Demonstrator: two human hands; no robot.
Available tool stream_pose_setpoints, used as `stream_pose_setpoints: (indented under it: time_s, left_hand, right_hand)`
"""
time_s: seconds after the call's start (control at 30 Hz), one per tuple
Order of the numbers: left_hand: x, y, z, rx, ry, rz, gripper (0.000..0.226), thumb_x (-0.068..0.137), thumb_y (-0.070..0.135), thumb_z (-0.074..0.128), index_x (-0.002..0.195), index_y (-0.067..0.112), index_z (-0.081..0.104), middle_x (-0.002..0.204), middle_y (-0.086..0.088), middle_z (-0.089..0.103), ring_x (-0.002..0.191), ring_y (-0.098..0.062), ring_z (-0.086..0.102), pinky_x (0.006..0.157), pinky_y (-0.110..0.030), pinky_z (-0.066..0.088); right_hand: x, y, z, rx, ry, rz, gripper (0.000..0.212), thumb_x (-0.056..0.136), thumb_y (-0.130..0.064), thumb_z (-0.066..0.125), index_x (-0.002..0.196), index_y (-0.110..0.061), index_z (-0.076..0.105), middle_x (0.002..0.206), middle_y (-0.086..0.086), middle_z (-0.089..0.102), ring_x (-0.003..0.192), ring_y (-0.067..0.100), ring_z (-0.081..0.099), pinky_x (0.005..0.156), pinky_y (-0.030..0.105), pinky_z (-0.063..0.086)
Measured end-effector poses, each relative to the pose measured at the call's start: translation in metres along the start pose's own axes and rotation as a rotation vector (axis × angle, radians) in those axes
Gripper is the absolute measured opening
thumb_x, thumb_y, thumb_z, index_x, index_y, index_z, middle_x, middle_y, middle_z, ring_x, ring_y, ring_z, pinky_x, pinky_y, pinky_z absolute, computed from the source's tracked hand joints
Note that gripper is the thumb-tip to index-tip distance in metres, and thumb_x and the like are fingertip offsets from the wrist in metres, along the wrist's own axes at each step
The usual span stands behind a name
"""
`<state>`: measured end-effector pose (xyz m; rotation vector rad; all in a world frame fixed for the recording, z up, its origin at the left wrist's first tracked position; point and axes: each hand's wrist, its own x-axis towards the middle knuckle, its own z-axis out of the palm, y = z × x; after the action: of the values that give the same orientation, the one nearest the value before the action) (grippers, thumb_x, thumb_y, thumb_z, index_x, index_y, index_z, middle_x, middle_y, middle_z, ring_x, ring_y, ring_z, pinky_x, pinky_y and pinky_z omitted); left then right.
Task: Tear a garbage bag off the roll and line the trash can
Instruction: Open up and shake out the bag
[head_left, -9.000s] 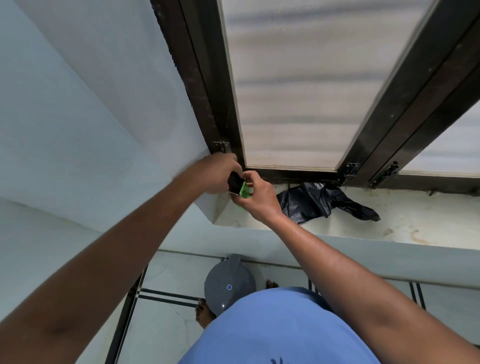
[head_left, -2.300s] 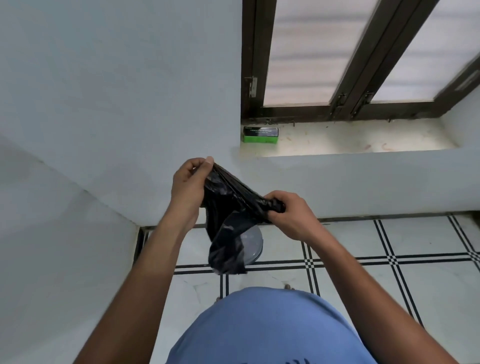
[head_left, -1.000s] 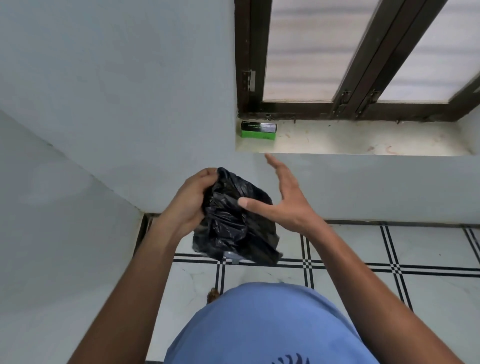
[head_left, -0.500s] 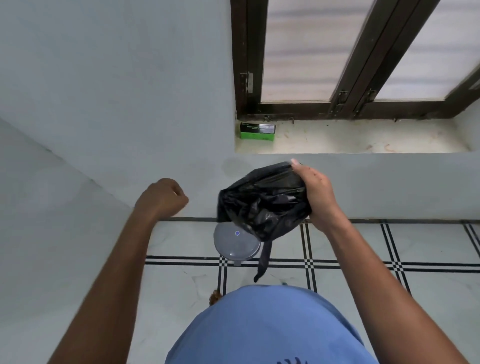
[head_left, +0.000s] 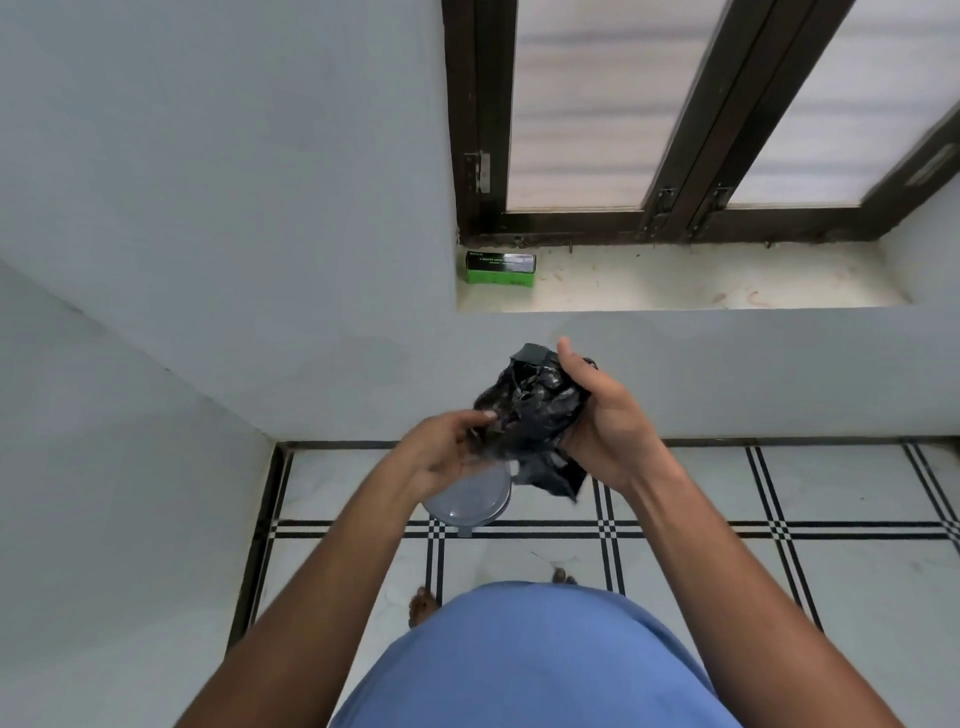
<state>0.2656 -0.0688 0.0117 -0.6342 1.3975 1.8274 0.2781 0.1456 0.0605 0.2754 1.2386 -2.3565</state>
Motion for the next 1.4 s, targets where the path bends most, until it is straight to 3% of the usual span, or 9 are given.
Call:
stream_pose_setpoints:
  time_s: [0.2, 0.33, 0.47, 0.6, 0.77, 1.0, 1.17, 1.27, 1.4]
  left_hand:
    - [-0.026, 0.026, -0.006, -0.411, -0.077, 0.33, 0.04, 0.101, 0.011, 0.047, 0.132, 0.001, 0.069, 0.124, -0.021, 0.073, 0.113, -0.036, 0.069, 0.113, -0.057, 0.046]
    - [-0.05, 0.031, 0.021, -0.22, -0.142, 0.315, 0.051, 0.104, 0.017, 0.044, 0.146, -0.008, 0.06, 0.128, -0.025, 0.068, 0.114, -0.037, 0.068, 0.106, -0.049, 0.052]
    - [-0.061, 0.027, 0.041, 0.128, -0.128, 0.351, 0.034, 0.104, 0.006, 0.065, 0.137, -0.004, 0.069, 0.129, -0.025, 0.077, 0.116, -0.037, 0.077, 0.098, -0.041, 0.064]
    - [-0.05, 0.016, 0.013, 0.238, 0.351, 0.477, 0.017, 0.096, 0.007, 0.079, 0.113, 0.006, 0.079, 0.107, -0.013, 0.084, 0.106, -0.035, 0.08, 0.1, -0.043, 0.064]
    - [-0.044, -0.014, -0.041, 0.551, 0.968, 0.503, 0.014, 0.1, 0.015, 0.065, 0.112, 0.012, 0.072, 0.108, -0.005, 0.074, 0.105, -0.028, 0.069, 0.093, -0.037, 0.052]
    - [-0.065, -0.032, -0.031, 0.259, 0.42, 0.109, 0.039, 0.095, 0.047, 0.081, 0.113, 0.012, 0.084, 0.113, -0.012, 0.085, 0.103, -0.032, 0.082, 0.095, -0.041, 0.062]
    - [-0.062, -0.027, -0.023, -0.016, 0.133, 0.195, 0.044, 0.106, 0.033, 0.067, 0.142, 0.008, 0.071, 0.148, -0.018, 0.069, 0.139, -0.036, 0.065, 0.124, -0.056, 0.043]
    - [-0.063, -0.013, -0.032, -0.215, 0.135, 0.268, 0.04, 0.107, 0.029, 0.062, 0.14, 0.008, 0.073, 0.151, -0.021, 0.066, 0.128, -0.032, 0.07, 0.111, -0.05, 0.052]
    - [-0.081, -0.011, -0.046, 0.177, 0.095, 0.219, 0.045, 0.1, 0.032, 0.077, 0.138, 0.01, 0.073, 0.132, -0.014, 0.079, 0.123, -0.033, 0.076, 0.11, -0.049, 0.056]
  right_hand:
    - [-0.014, 0.02, -0.052, -0.81, 0.454, 0.107, 0.051, 0.095, -0.047, 0.087, 0.129, -0.014, 0.067, 0.127, 0.012, 0.076, 0.114, 0.024, 0.076, 0.106, 0.053, 0.063]
    - [-0.015, 0.013, -0.043, -0.435, 0.12, 0.123, 0.089, 0.085, -0.074, 0.084, 0.153, -0.022, 0.059, 0.149, 0.004, 0.07, 0.136, 0.023, 0.069, 0.118, 0.051, 0.054]
    - [-0.003, 0.004, -0.026, -0.494, 0.11, -0.037, 0.05, 0.093, -0.042, 0.09, 0.132, -0.015, 0.074, 0.121, 0.008, 0.084, 0.113, 0.027, 0.082, 0.1, 0.044, 0.066]
    - [0.008, -0.002, -0.052, -0.58, 0.297, -0.108, 0.008, 0.107, -0.012, 0.073, 0.107, -0.013, 0.081, 0.096, 0.004, 0.083, 0.091, 0.023, 0.078, 0.089, 0.04, 0.061]
    - [-0.001, -0.005, -0.111, -1.436, 0.386, -0.19, 0.042, 0.088, 0.006, 0.06, 0.119, -0.016, 0.079, 0.113, 0.011, 0.08, 0.103, 0.032, 0.075, 0.091, 0.038, 0.059]
    - [-0.023, -0.011, -0.113, -0.661, -0.153, 0.343, 0.033, 0.107, -0.031, 0.076, 0.135, -0.014, 0.074, 0.133, 0.013, 0.081, 0.125, 0.033, 0.077, 0.107, 0.053, 0.063]
    - [-0.025, 0.002, -0.084, -0.365, -0.123, 0.267, 0.059, 0.114, -0.056, 0.055, 0.15, -0.012, 0.069, 0.148, 0.015, 0.073, 0.142, 0.038, 0.067, 0.119, 0.058, 0.053]
    - [-0.027, 0.006, -0.071, -0.203, -0.091, 0.181, 0.067, 0.116, -0.06, 0.043, 0.156, -0.011, 0.064, 0.155, 0.02, 0.067, 0.147, 0.038, 0.063, 0.12, 0.056, 0.049]
    - [-0.032, 0.017, -0.074, -0.364, -0.159, 0.146, 0.054, 0.116, -0.042, 0.059, 0.15, 0.0, 0.064, 0.148, 0.029, 0.069, 0.14, 0.047, 0.066, 0.123, 0.063, 0.047]
